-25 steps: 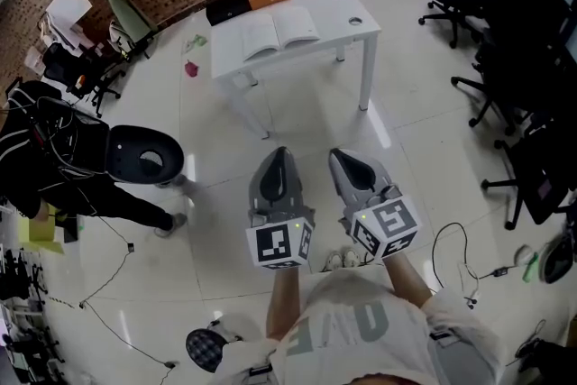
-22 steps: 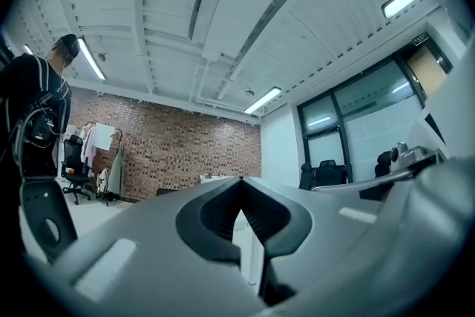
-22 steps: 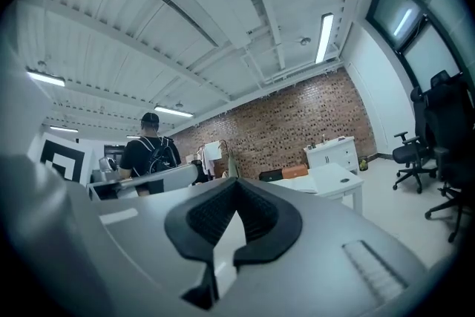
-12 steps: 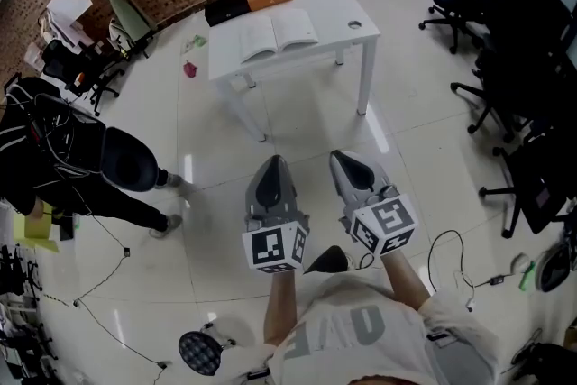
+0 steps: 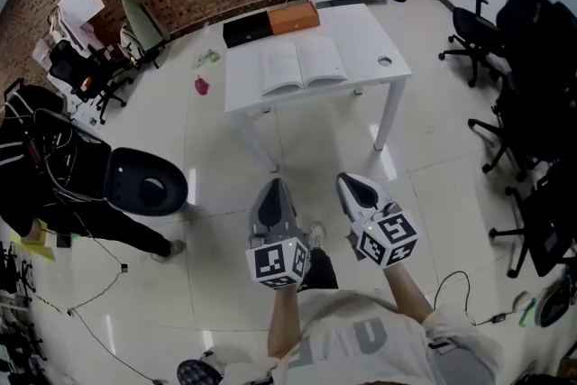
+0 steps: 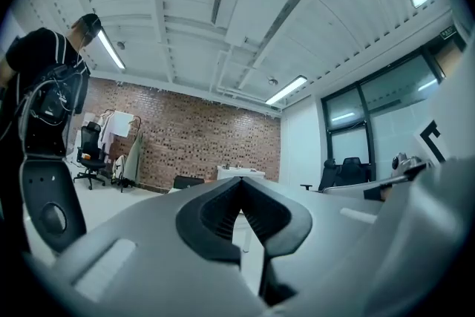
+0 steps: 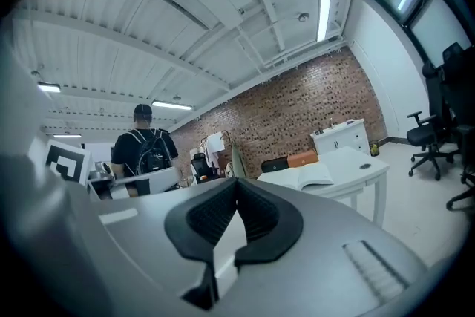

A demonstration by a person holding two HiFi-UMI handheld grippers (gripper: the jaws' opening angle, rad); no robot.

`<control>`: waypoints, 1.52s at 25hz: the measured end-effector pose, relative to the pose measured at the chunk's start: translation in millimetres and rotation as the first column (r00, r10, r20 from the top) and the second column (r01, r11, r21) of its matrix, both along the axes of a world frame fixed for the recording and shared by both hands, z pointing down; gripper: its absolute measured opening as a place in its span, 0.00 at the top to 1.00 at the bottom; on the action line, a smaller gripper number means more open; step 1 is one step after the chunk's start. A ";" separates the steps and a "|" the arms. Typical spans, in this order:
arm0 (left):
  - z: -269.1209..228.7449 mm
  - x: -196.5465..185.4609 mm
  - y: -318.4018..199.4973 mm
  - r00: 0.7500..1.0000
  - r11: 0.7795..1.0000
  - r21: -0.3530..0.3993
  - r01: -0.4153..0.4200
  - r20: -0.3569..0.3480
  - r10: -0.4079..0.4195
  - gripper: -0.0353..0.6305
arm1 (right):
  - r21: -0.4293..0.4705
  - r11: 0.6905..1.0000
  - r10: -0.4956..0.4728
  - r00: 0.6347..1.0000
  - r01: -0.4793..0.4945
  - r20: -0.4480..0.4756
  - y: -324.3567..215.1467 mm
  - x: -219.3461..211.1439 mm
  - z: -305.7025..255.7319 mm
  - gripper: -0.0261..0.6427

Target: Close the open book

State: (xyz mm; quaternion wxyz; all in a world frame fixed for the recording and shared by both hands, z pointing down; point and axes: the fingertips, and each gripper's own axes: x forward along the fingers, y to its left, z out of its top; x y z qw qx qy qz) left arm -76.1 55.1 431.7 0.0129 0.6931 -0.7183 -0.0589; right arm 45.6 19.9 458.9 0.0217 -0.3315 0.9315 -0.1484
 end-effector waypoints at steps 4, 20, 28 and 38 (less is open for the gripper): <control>-7.6 -55.0 -82.4 1.000 1.000 0.015 -0.018 -0.008 0.018 0.92 | 0.073 0.997 0.014 0.999 -0.010 -0.051 -79.3 -56.7 -8.8 0.96; 0.3 -109.6 -320.8 0.979 0.984 0.026 -0.178 -0.096 0.180 0.92 | -0.045 0.992 0.123 0.986 -0.119 0.116 -309.4 -118.6 -7.9 0.95; 0.5 -131.0 -412.1 0.993 0.995 0.036 -0.093 -0.074 0.096 0.92 | -0.045 0.995 0.097 0.990 -0.092 0.105 -407.0 -134.8 -3.3 0.95; 33.8 -130.1 -466.0 0.985 0.989 -0.036 -0.140 -0.103 0.136 0.92 | -0.255 0.964 0.121 0.981 -0.078 0.154 -459.7 -135.0 80.9 0.83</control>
